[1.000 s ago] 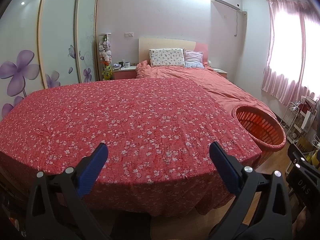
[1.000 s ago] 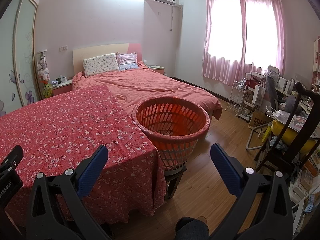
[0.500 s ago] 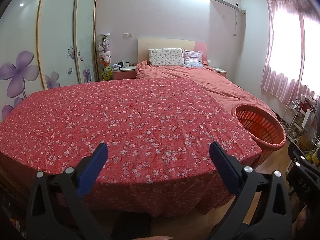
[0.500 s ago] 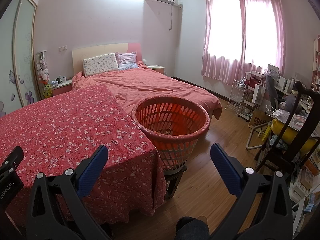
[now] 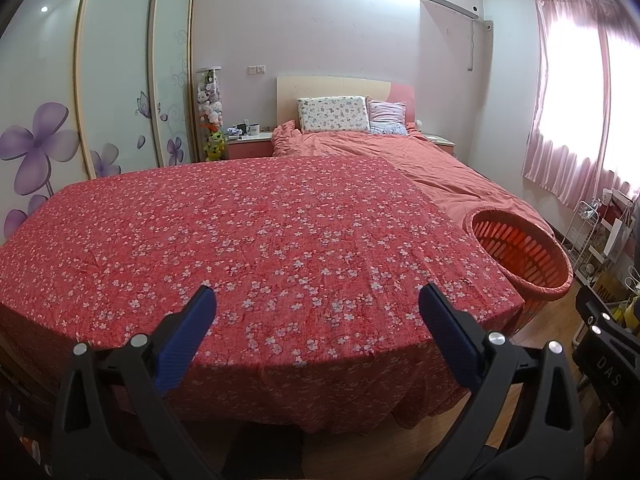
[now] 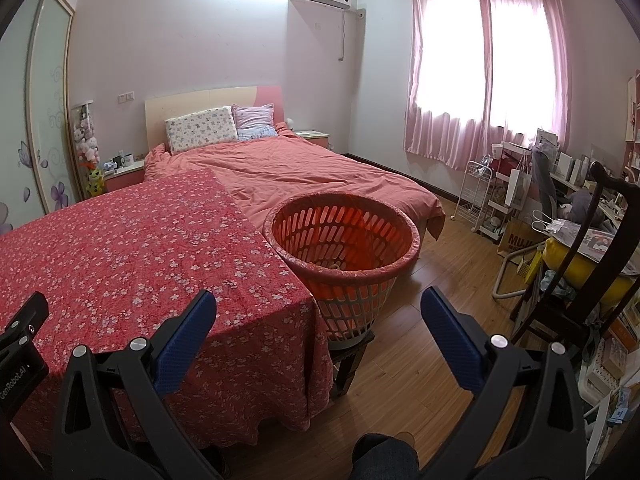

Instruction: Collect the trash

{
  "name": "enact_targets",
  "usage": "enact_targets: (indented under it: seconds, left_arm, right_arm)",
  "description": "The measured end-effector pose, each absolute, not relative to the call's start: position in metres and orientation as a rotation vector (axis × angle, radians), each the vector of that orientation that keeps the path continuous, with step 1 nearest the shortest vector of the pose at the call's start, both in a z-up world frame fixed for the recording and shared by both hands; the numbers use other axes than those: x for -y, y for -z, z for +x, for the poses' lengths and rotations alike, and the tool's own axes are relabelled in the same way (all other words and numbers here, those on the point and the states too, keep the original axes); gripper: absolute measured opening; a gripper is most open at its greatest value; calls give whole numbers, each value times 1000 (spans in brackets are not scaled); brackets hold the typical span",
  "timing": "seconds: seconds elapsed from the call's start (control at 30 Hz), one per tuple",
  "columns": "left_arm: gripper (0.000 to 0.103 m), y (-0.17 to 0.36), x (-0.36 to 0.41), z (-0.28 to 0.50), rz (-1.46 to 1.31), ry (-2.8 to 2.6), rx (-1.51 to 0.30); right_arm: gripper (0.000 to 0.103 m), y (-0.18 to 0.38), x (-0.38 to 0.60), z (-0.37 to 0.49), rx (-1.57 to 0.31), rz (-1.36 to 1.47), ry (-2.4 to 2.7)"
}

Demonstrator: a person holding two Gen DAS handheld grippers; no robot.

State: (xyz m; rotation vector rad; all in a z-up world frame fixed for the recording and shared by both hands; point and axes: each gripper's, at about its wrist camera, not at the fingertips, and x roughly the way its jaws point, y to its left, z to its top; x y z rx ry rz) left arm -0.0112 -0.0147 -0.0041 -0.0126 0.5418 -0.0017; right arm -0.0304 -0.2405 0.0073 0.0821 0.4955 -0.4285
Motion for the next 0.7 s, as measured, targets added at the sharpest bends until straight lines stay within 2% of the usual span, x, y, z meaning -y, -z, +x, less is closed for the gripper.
enact_targets:
  seconds: [0.7]
  left_arm:
    - [99, 6, 15, -12, -14, 2, -551]
  right_arm:
    - [101, -7, 241, -31, -496, 83, 429]
